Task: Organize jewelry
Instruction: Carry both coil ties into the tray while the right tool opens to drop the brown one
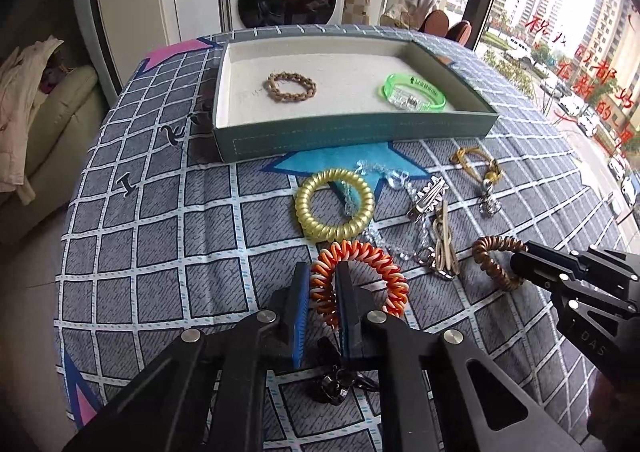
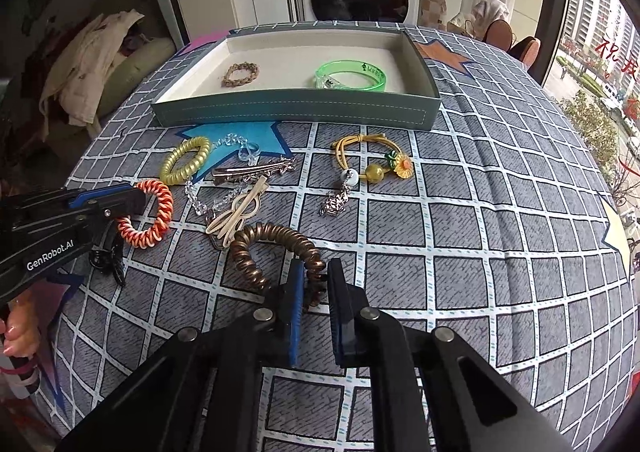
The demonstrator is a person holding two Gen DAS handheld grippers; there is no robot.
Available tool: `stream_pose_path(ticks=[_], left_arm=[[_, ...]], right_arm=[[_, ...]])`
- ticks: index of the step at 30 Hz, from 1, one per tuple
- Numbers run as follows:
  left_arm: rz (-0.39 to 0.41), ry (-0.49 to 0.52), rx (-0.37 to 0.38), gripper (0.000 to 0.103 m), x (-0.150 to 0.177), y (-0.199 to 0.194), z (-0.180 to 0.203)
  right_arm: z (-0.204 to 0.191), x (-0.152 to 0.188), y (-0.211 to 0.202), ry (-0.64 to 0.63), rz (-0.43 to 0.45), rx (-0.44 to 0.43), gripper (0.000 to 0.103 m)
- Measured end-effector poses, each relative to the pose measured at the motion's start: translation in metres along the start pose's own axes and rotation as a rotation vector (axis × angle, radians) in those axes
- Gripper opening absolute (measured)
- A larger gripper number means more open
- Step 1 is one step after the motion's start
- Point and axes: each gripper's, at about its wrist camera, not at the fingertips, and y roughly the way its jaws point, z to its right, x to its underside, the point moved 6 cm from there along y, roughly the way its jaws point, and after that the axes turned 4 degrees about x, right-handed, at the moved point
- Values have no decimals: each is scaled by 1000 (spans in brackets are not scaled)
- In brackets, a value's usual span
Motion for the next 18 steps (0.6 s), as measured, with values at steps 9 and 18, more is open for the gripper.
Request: stream_pose_path(ticks=[9,18], left_arm=[[64,-15,23,33,-16,-23,-1],[136,-11,23,33,-48,-38,-2]], right_arm=[[21,-12,-12,78,17,-40,13],[32,-45,-19,118,45,-73,13]])
